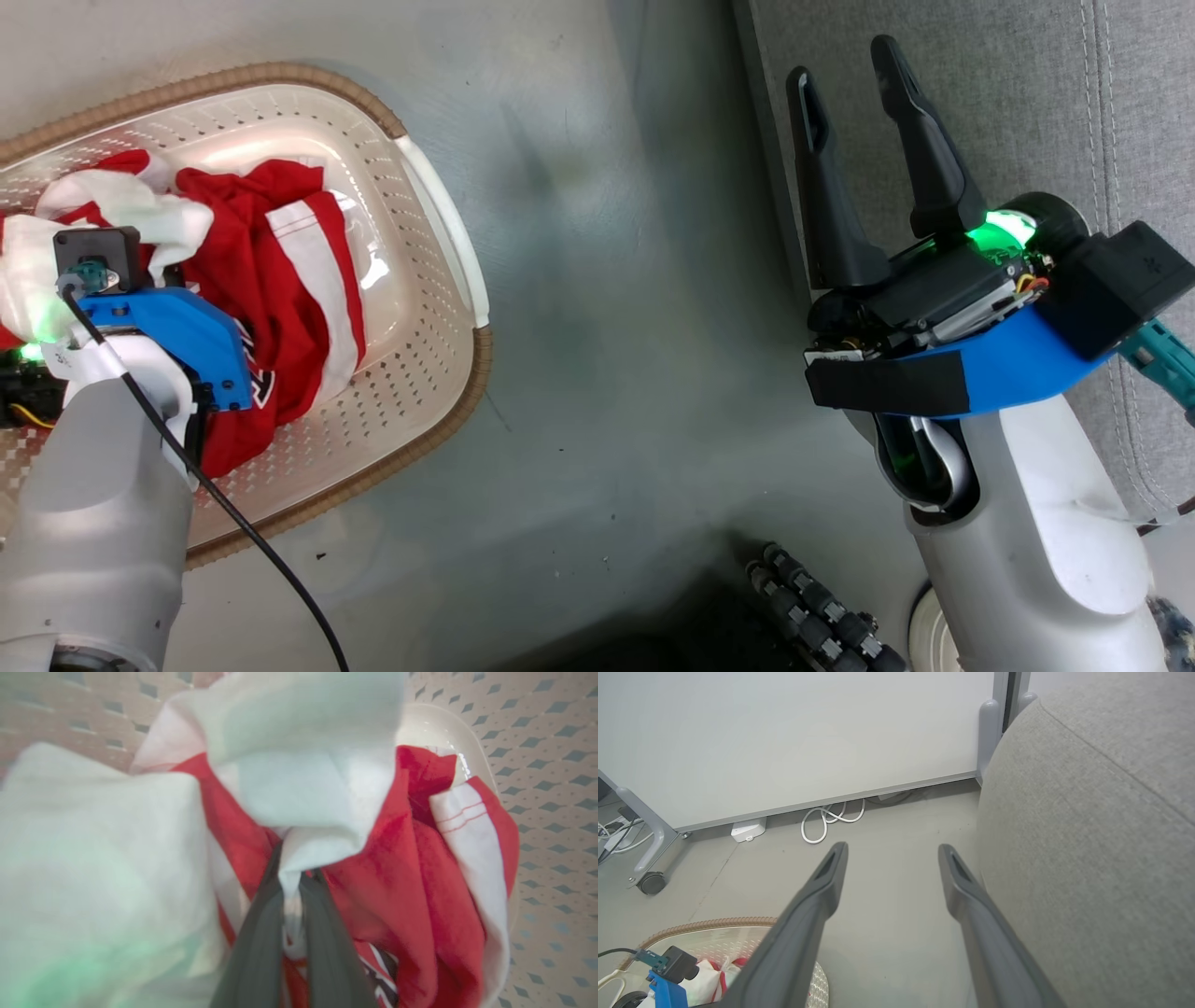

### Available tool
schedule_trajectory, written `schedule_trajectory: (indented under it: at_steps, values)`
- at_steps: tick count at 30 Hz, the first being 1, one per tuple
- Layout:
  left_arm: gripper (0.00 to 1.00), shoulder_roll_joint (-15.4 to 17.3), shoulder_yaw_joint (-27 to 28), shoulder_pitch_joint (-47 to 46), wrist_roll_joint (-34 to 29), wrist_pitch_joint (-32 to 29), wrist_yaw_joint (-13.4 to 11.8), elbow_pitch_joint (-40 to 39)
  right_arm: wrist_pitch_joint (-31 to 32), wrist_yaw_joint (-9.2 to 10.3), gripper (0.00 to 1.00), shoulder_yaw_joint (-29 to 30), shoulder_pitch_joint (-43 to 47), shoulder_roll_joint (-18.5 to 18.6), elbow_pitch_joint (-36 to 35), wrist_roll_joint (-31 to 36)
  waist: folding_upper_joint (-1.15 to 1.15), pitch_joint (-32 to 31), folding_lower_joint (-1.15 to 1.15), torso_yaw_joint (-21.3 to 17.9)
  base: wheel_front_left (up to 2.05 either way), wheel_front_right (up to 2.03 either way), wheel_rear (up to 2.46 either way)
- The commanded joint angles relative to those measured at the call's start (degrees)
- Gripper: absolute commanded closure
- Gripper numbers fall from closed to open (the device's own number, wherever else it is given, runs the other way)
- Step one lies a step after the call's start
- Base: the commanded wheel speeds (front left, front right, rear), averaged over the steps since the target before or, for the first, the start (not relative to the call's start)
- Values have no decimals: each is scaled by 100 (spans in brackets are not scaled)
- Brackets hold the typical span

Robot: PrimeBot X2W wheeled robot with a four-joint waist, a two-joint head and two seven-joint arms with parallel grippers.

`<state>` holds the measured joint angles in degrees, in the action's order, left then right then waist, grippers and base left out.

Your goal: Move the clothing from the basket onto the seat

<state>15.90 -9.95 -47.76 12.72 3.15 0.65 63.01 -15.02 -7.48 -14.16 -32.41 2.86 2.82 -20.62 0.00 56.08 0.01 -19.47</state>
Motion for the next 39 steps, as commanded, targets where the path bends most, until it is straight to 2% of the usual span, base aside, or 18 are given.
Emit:
schedule_trajectory:
  at_steps: [1, 6, 10, 13, 18, 22, 24, 31, 33, 34, 39]
  values:
    - [100, -32, -21, -104, 35, 58, 32, 41, -23, -3, 0, 23, -68, 4, 24, 29, 0, -46, -1, 36, 0, 0, 0]
    - [100, -127, -53, -103, 107, 152, 89, 174, -22, -3, 0, 5, -67, 5, 96, 105, 0, -237, -1, 124, 0, 0, 0]
    - [100, -303, -60, 14, 194, 300, 136, 307, -22, -3, 0, -16, -10, 6, 240, 235, 0, -623, -1, 257, 0, 0, 0]
    - [100, -498, -95, 172, 242, 438, 212, 451, -22, -3, 0, -3, 139, 8, 426, 371, 0, -1132, -1, 426, 0, 0, 0]
    - [100, -889, -203, 480, 302, 657, 348, 688, -21, -3, 0, 84, 486, 11, 830, 656, 0, -2328, -1, 846, 0, 0, 0]
    - [100, -1106, -471, 642, 187, 822, 489, 747, -22, -3, 0, 113, 823, 14, 1083, 801, 0, -3243, -1, 1193, 0, 0, 0]
    - [100, -1150, -539, 670, 165, 857, 520, 746, -21, -3, 0, 129, 926, 14, 1145, 832, 0, -3451, -1, 1282, 0, 0, 0]
    - [100, -1298, -1079, 820, 239, 1000, 681, 545, 21, -3, 0, 175, 1554, 13, 1423, 885, 0, -4603, -1, 1744, 0, 0, 0]
    - [100, -1313, -1432, 975, 562, 956, 691, 177, 57, -3, 0, 170, 1680, 12, 1468, 855, 0, -4877, -1, 1819, 0, 0, 0]
    - [100, -1321, -1901, 1096, 980, 817, 696, -328, 102, -3, 0, 172, 1819, 13, 1473, 826, 0, -5086, -1, 1883, 0, 0, 0]
    - [100, -1294, -2738, 1023, 1717, 560, 681, -1186, 220, -3, 0, 198, 2136, 12, 1455, 762, 0, -5534, -1, 2022, 0, 0, 0]
